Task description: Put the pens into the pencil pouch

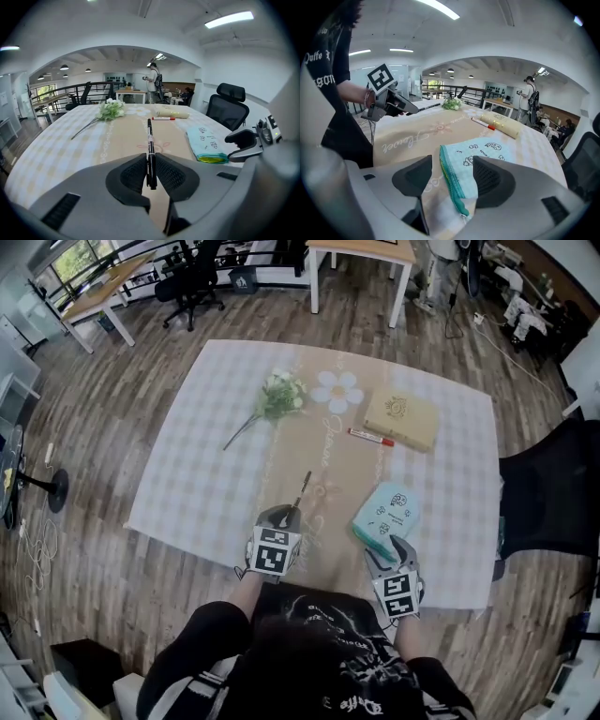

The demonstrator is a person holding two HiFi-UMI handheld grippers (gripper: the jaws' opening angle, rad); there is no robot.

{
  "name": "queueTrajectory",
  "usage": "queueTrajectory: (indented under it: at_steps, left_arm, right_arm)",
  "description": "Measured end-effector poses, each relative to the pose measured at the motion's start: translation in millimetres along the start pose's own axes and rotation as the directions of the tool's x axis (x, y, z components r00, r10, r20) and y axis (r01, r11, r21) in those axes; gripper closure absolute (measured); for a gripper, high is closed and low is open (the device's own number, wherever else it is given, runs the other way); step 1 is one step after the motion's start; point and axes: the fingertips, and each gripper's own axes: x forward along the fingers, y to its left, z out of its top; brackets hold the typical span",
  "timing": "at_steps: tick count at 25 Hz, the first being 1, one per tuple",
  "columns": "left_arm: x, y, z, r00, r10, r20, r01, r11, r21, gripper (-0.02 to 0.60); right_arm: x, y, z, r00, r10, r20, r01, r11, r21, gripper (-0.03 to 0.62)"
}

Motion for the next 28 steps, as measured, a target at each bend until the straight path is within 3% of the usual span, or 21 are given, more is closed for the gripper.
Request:
queueTrajectory:
  at_steps: [5,10,15,18,24,28]
  left_arm:
    - [2,-33,0,0.996,-0.085,-0.016,0.086,0.996,0.033,0.506]
    - [5,-55,-3,0.989,-0.142,-0.028,0.144,0.988,0.055,0.506]
    - [9,-61,-6,0.984,-0.171,-0.041,0.174,0.982,0.069,0.506]
    - [8,-59,-7,0.983,-0.176,-0.044,0.179,0.982,0.067,0.506]
    - [7,-58,-2,0.981,-0.191,-0.038,0.193,0.979,0.070,0.506]
    - [5,-69,0,0.972,-0.232,-0.041,0.235,0.967,0.096,0.506]
  right_arm:
    - [3,-7,-21,0.996,-0.008,-0.086,0.000,0.996,-0.092,0.307]
    - [9,-20,-33,0.993,-0.026,-0.115,0.015,0.995,-0.100,0.322]
    - [18,-23,-33,0.992,-0.033,-0.119,0.018,0.993,-0.120,0.409]
    - [19,-21,-30,0.993,-0.037,-0.109,0.024,0.992,-0.125,0.505]
    - [21,-26,-14,0.997,-0.026,-0.071,0.020,0.997,-0.080,0.545]
    - [19,-31,-4,1.000,0.001,-0.021,0.000,0.999,0.051,0.549]
